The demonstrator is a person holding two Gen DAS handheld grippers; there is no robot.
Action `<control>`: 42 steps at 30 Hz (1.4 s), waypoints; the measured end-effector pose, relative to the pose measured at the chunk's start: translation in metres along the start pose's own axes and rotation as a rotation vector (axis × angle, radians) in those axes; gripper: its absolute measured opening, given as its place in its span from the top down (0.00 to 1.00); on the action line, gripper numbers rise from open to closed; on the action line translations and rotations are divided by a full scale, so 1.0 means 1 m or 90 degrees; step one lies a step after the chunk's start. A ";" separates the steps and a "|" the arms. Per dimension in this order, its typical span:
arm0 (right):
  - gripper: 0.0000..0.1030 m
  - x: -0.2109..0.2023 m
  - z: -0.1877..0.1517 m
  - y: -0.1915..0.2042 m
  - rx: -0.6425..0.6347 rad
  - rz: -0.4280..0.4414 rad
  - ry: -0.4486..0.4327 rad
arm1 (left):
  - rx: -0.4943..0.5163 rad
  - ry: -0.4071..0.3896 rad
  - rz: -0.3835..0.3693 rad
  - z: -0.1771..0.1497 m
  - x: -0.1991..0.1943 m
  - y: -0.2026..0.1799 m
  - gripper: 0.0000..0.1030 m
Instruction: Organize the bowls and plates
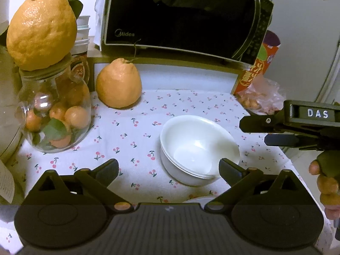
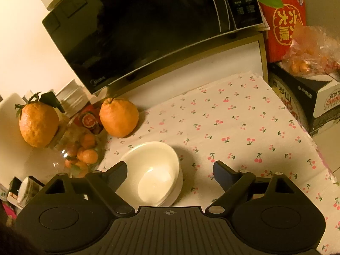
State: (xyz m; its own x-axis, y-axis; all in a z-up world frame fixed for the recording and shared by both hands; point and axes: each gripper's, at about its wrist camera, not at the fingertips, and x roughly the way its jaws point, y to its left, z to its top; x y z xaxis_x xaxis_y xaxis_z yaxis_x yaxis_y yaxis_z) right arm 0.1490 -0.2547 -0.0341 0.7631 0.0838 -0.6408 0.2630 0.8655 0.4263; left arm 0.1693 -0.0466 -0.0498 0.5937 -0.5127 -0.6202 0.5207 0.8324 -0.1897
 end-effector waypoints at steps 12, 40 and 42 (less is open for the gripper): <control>0.12 0.019 -0.008 -0.004 -0.017 -0.022 0.027 | -0.027 -0.025 -0.034 -0.002 0.014 0.006 0.12; 0.35 0.061 -0.001 -0.016 0.115 0.007 0.080 | 0.136 0.067 -0.104 -0.008 0.041 -0.029 0.03; 0.41 0.061 -0.001 -0.014 0.112 0.010 0.082 | 0.144 0.070 -0.095 -0.009 0.043 -0.031 0.05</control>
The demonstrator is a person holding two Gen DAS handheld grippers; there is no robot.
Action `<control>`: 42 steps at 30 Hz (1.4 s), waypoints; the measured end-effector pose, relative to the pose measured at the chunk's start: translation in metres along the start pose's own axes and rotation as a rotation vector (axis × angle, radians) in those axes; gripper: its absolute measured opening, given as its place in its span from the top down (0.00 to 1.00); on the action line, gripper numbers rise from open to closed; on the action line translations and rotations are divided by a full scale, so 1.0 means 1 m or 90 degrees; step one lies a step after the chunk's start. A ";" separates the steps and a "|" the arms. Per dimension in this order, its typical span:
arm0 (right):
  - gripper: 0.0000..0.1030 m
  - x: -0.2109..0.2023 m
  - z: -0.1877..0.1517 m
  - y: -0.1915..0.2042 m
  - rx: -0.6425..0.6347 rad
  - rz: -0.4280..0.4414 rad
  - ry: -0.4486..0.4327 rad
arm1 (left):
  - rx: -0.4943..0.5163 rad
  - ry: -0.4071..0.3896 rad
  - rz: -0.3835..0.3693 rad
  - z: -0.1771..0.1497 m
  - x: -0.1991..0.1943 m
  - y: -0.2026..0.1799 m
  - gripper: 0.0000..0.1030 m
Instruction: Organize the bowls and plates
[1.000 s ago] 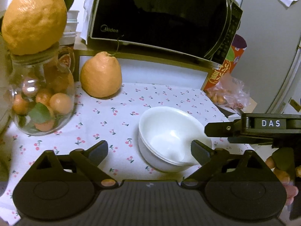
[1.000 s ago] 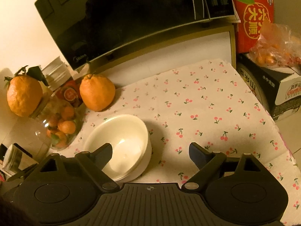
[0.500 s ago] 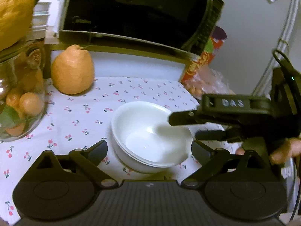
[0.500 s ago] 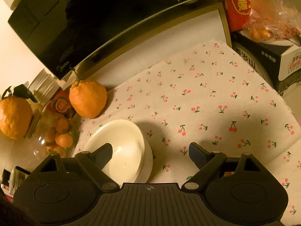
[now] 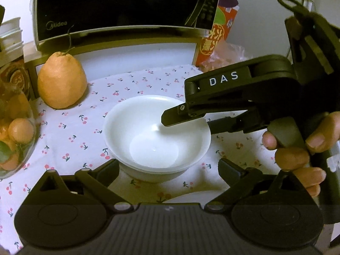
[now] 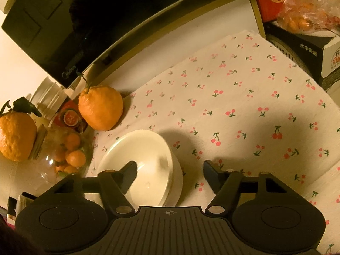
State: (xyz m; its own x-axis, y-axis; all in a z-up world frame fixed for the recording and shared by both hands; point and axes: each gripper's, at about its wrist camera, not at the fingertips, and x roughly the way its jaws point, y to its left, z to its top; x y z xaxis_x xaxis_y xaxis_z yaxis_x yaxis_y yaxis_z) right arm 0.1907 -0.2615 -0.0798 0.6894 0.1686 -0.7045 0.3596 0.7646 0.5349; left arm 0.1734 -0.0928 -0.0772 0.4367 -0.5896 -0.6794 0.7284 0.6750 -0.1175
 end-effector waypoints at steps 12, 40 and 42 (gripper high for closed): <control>0.75 -0.004 -0.001 0.004 -0.033 -0.013 -0.017 | -0.024 0.006 0.024 0.002 0.001 0.007 0.27; 0.76 -0.079 -0.014 0.034 -0.103 0.053 -0.091 | 0.034 -0.070 0.032 0.000 -0.064 -0.021 0.27; 0.76 -0.086 -0.017 0.036 -0.106 0.058 -0.095 | 0.038 -0.075 0.031 -0.001 -0.072 -0.023 0.27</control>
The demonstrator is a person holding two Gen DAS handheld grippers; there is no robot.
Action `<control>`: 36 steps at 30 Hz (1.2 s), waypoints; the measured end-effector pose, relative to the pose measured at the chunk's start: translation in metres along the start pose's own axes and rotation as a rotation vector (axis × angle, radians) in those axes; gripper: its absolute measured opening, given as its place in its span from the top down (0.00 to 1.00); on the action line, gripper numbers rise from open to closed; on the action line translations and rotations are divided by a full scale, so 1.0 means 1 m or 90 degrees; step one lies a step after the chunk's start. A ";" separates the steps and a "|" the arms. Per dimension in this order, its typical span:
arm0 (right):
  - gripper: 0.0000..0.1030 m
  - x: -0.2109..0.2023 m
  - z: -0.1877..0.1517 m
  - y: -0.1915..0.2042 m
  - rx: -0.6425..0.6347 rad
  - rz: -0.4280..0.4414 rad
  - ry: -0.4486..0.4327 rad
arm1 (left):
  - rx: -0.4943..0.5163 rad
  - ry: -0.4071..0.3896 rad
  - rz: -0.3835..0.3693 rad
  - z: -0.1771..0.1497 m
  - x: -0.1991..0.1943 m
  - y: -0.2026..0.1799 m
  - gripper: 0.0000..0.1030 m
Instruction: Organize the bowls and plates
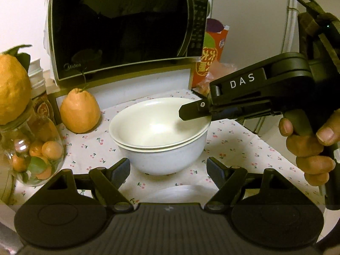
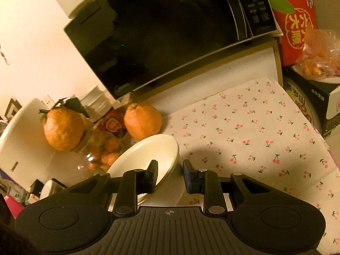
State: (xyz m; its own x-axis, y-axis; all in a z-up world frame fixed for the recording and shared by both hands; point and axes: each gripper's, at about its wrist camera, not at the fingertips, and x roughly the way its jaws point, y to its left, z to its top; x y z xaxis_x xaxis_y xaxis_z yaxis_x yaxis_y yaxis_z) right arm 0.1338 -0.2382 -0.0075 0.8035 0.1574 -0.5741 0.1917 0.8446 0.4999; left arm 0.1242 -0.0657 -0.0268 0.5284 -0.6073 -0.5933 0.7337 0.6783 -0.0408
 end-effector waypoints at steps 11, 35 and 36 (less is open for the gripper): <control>0.76 -0.033 -0.023 0.015 -0.031 0.010 0.000 | -0.022 -0.003 -0.017 -0.010 -0.032 -0.004 0.26; 0.76 -0.039 -0.083 0.028 -0.120 -0.001 0.051 | 0.023 0.067 -0.022 -0.057 -0.046 -0.014 0.27; 0.76 -0.039 -0.084 0.028 -0.123 -0.001 0.050 | 0.027 0.070 -0.022 -0.058 -0.045 -0.014 0.27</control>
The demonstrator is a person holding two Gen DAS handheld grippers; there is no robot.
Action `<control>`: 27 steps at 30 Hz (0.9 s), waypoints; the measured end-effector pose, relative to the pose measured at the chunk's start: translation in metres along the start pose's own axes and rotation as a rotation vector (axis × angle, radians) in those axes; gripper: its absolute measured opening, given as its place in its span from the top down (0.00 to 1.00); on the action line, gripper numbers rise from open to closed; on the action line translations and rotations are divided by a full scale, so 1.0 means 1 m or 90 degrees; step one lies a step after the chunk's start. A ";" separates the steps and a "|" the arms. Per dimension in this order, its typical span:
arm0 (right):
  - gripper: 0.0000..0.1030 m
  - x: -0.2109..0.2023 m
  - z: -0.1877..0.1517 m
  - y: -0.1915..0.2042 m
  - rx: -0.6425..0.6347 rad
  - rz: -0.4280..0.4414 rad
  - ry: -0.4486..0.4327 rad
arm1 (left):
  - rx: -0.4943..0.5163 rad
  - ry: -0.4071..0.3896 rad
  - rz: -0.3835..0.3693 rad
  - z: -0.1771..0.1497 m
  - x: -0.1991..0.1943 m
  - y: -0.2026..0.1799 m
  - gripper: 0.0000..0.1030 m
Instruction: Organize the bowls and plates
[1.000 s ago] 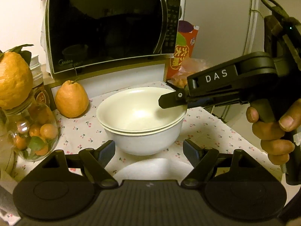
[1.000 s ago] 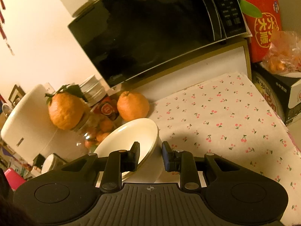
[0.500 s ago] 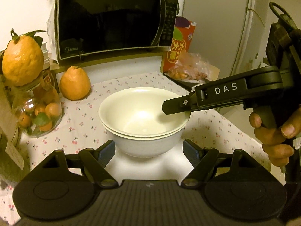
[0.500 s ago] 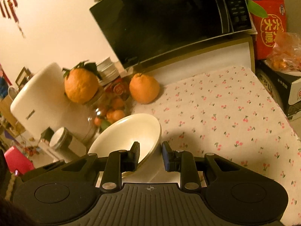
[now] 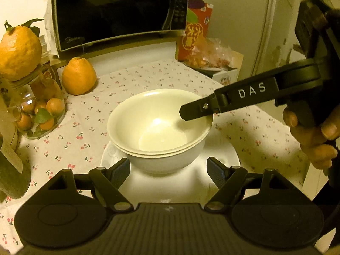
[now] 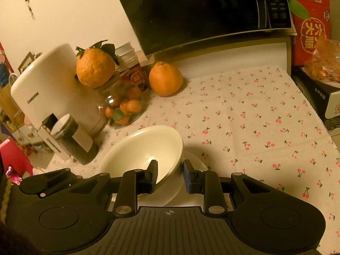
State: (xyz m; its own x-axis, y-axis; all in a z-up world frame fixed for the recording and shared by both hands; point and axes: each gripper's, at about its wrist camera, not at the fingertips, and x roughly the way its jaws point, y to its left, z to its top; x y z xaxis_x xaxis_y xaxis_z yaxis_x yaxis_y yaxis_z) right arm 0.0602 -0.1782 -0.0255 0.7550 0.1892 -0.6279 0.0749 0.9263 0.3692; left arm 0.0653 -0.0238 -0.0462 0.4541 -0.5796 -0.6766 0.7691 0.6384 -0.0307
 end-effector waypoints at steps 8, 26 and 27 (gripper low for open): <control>0.76 0.001 -0.005 0.004 -0.031 -0.011 0.003 | 0.013 0.027 -0.001 -0.005 0.003 -0.004 0.27; 0.75 -0.003 -0.021 0.007 -0.049 0.011 0.049 | 0.027 0.035 -0.007 -0.014 -0.005 -0.005 0.26; 0.74 -0.003 -0.021 0.007 -0.051 0.012 0.049 | 0.027 0.034 -0.007 -0.014 -0.006 -0.005 0.26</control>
State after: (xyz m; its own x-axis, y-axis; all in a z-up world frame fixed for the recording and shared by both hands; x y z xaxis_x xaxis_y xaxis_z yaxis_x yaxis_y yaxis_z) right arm 0.0447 -0.1658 -0.0352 0.7032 0.2283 -0.6734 0.0067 0.9449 0.3273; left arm 0.0526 -0.0167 -0.0526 0.4212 -0.5577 -0.7153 0.7931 0.6091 -0.0079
